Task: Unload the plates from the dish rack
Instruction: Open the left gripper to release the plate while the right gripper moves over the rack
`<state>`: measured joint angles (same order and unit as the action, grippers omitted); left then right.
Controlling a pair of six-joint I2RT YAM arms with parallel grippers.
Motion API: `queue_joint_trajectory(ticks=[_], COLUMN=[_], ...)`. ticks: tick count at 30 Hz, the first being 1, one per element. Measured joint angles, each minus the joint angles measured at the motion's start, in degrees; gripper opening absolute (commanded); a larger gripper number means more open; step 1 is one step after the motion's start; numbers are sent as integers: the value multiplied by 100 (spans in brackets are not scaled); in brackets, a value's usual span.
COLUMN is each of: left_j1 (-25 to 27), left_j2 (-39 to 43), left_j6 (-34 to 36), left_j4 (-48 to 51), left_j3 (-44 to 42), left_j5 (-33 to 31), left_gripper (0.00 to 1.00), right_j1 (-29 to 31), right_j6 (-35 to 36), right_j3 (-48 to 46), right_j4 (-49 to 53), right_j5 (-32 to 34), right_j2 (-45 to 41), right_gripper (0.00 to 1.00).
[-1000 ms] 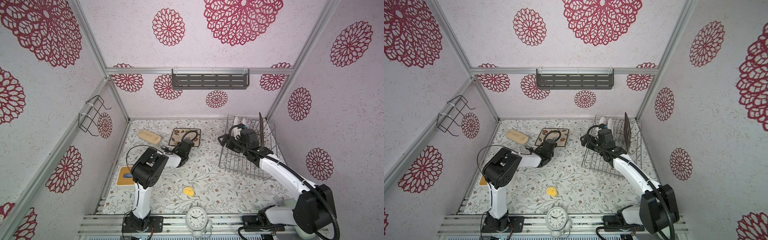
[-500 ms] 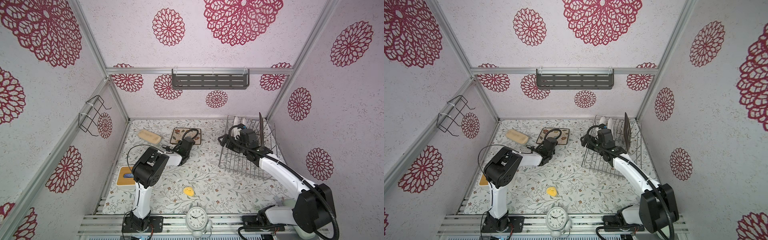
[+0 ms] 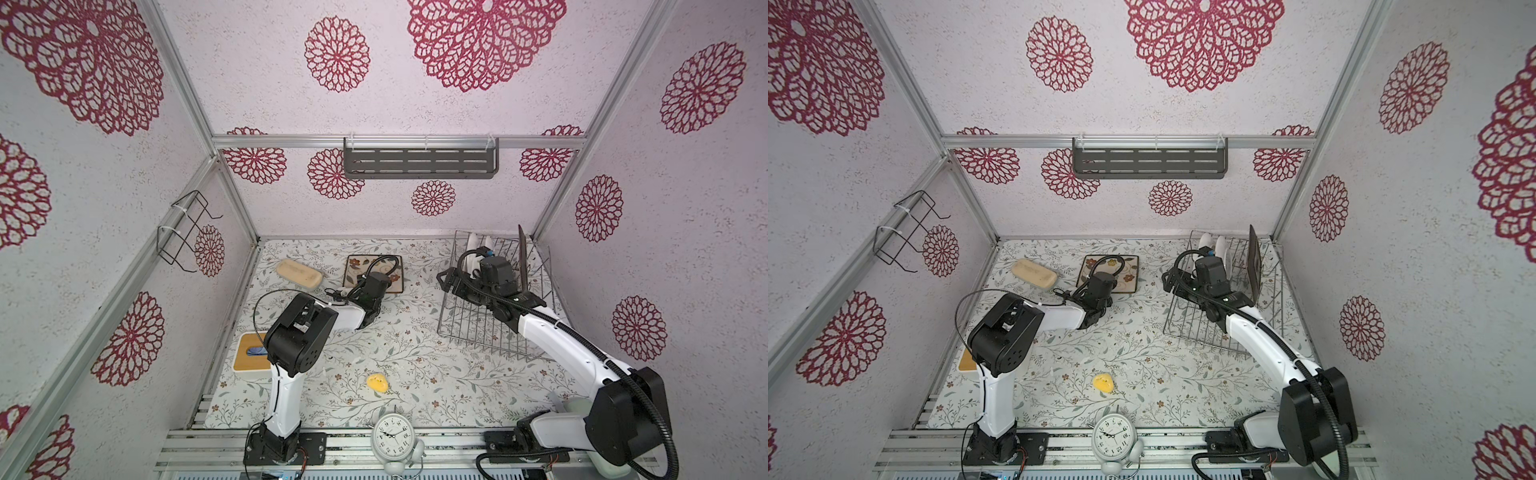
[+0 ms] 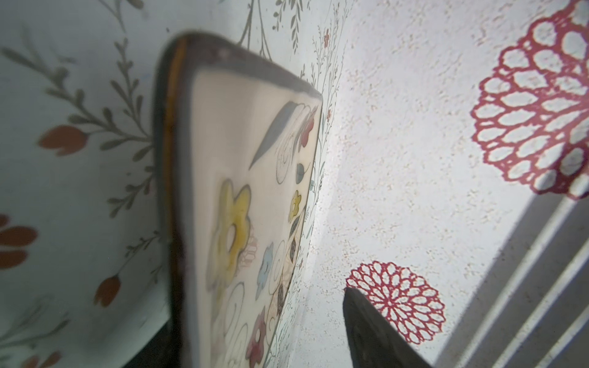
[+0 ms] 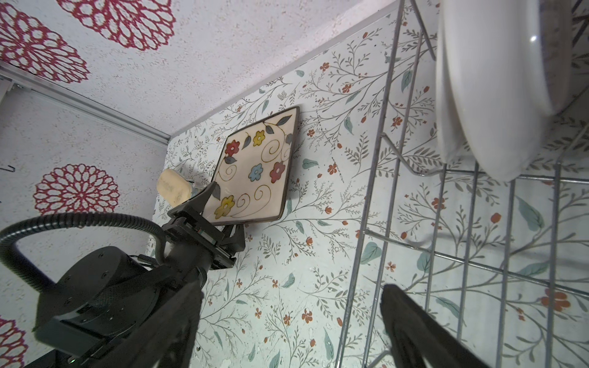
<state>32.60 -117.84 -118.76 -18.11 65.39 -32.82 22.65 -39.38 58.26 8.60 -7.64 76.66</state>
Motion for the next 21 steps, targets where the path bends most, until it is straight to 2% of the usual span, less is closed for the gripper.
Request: queue_joint_trajectory(ticks=[21], left_j1=[15], left_j2=[-61], left_j6=[-92], left_j4=[688], left_j3=[308], left_j5=[256], left_gripper=[97], right_j1=[-28], right_j6=[87], right_j3=[0], right_j4=[179], right_j5=[46], right_j2=[-70], right_gripper=[91])
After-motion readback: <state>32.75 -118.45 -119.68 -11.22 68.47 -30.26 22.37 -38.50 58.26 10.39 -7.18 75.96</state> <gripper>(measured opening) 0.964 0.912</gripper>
